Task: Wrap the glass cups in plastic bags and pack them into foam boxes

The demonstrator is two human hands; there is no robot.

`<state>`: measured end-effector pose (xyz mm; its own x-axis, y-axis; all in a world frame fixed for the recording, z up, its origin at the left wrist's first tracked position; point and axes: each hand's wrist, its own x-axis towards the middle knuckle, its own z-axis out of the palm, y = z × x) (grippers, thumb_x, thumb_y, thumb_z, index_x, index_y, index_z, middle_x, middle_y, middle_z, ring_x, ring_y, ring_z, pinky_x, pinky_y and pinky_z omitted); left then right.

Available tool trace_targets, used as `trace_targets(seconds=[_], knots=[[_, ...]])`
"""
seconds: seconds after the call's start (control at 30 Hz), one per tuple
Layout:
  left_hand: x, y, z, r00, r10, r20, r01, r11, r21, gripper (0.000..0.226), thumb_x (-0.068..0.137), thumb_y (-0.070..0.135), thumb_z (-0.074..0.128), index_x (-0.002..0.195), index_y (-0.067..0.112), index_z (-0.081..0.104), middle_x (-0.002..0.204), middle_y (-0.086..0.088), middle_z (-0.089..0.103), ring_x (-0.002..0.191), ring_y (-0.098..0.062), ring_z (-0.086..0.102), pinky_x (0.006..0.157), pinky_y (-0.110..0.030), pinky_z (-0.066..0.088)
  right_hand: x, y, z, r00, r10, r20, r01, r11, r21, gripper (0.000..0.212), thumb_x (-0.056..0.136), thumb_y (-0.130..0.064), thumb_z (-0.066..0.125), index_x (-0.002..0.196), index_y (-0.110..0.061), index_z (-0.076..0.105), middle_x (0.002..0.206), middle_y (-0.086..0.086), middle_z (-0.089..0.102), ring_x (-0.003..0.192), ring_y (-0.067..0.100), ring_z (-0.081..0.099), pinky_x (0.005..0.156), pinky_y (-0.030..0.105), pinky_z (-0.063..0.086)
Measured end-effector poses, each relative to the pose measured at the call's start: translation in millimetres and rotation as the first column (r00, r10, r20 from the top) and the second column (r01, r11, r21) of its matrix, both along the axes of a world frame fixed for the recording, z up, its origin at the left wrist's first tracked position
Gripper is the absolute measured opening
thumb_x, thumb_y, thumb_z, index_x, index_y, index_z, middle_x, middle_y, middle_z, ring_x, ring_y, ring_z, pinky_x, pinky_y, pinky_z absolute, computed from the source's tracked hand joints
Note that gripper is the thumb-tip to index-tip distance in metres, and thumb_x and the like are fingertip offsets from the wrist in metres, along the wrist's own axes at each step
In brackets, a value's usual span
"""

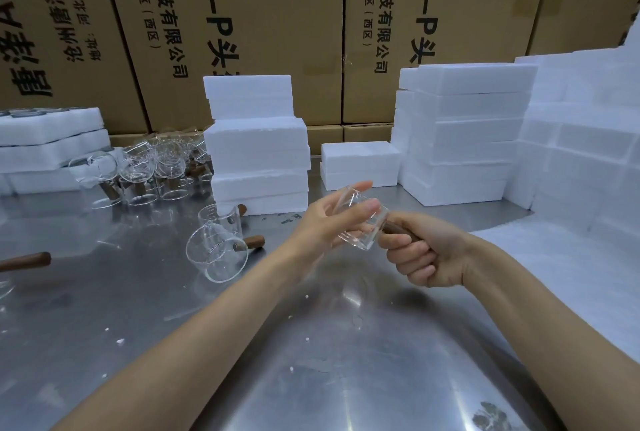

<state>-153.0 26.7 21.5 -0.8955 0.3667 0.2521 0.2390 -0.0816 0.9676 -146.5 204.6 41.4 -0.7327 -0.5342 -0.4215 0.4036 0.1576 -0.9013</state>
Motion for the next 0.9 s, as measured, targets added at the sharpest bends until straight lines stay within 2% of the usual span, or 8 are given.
trace_targets(seconds=[0.13, 0.23, 0.33, 0.43, 0.57, 0.73, 0.83, 0.9], knots=[[-0.3, 2.8, -1.0, 0.997, 0.071, 0.017, -0.072, 0.996, 0.046, 0.057, 0.064, 0.052, 0.080, 0.116, 0.035, 0.062, 0.107, 0.002, 0.070, 0.092, -0.017, 0.069, 0.088, -0.031, 0.054, 1.2, 0.1, 1.4, 0.989, -0.131, 0.071, 0.139, 0.981, -0.135, 0.046, 0.090, -0.046, 0.039, 0.060, -0.016, 0.057, 0.039, -0.007, 0.030, 0.029, 0.005, 0.026, 0.030, 0.013, 0.027], [-0.9, 5.4, -0.8, 0.977, 0.212, 0.034, -0.215, 0.972, 0.094, 0.063, 0.061, 0.057, 0.075, 0.115, 0.030, 0.060, 0.112, 0.001, 0.066, 0.084, -0.009, 0.070, 0.079, -0.026, 0.055, 0.4, -4.6, -3.3, 0.934, -0.339, -0.110, 0.320, 0.934, -0.159, 0.040, 0.089, -0.054, 0.049, 0.087, -0.018, 0.068, 0.054, -0.003, 0.050, 0.039, 0.007, 0.044, 0.039, 0.016, 0.042], [-3.4, 3.4, -0.4, 0.963, 0.263, 0.050, -0.267, 0.961, 0.079, 0.072, 0.061, 0.062, 0.073, 0.121, 0.028, 0.055, 0.117, 0.002, 0.064, 0.094, -0.010, 0.069, 0.092, -0.032, 0.054, -1.7, -10.1, -7.9, 0.852, -0.437, -0.289, 0.373, 0.893, -0.250, 0.030, 0.092, -0.038, 0.055, 0.106, -0.015, 0.066, 0.067, -0.007, 0.064, 0.051, 0.005, 0.058, 0.051, 0.016, 0.050], [-8.5, -0.5, -1.8, 0.973, 0.226, -0.050, -0.230, 0.967, -0.113, 0.106, 0.059, 0.064, 0.077, 0.147, 0.030, 0.028, 0.150, 0.005, 0.039, 0.131, -0.011, 0.045, 0.108, -0.035, 0.039, -2.4, -10.8, -8.7, 0.785, -0.517, -0.342, 0.425, 0.851, -0.309, 0.023, 0.095, -0.026, 0.052, 0.103, -0.010, 0.066, 0.065, -0.006, 0.064, 0.053, 0.003, 0.061, 0.051, 0.014, 0.050], [-9.2, -4.1, -9.1, 0.911, 0.244, -0.331, -0.340, 0.900, -0.273, 0.130, 0.057, 0.043, 0.088, 0.150, 0.036, -0.003, 0.158, 0.011, 0.008, 0.140, -0.003, 0.019, 0.106, -0.019, 0.024, -4.9, -7.2, -8.8, 0.711, -0.599, -0.368, 0.503, 0.799, -0.329, 0.019, 0.095, -0.024, 0.053, 0.092, -0.014, 0.067, 0.058, -0.008, 0.064, 0.050, 0.001, 0.060, 0.048, 0.012, 0.048], [-9.8, -9.5, -12.0, 0.802, 0.287, -0.525, -0.466, 0.849, -0.248, 0.085, 0.071, 0.023, 0.084, 0.141, 0.028, 0.035, 0.142, 0.012, 0.042, 0.130, -0.004, 0.038, 0.111, -0.028, 0.032, -5.8, -6.7, -10.0, 0.709, -0.593, -0.381, 0.492, 0.804, -0.335, 0.019, 0.095, -0.026, 0.054, 0.092, -0.015, 0.069, 0.063, -0.007, 0.065, 0.053, 0.002, 0.060, 0.051, 0.013, 0.049], [-8.3, -9.7, -9.2, 0.691, 0.352, -0.631, -0.579, 0.792, -0.192, 0.073, 0.072, 0.026, 0.083, 0.135, 0.026, 0.048, 0.126, 0.014, 0.052, 0.116, 0.003, 0.044, 0.101, -0.008, 0.032, -4.8, -9.0, -9.9, 0.724, -0.594, -0.351, 0.477, 0.799, -0.366, 0.023, 0.093, -0.031, 0.056, 0.104, -0.015, 0.067, 0.080, -0.005, 0.070, 0.066, 0.004, 0.066, 0.058, 0.017, 0.053], [-6.8, -8.7, -8.6, 0.607, 0.343, -0.717, -0.639, 0.747, -0.183, 0.072, 0.073, 0.026, 0.082, 0.137, 0.025, 0.048, 0.124, 0.006, 0.052, 0.115, -0.004, 0.044, 0.097, -0.006, 0.028, -3.8, -11.5, -11.4, 0.731, -0.574, -0.369, 0.469, 0.816, -0.338, 0.039, 0.086, -0.042, 0.061, 0.115, -0.016, 0.061, 0.101, -0.002, 0.070, 0.084, 0.008, 0.069, 0.068, 0.023, 0.055]])
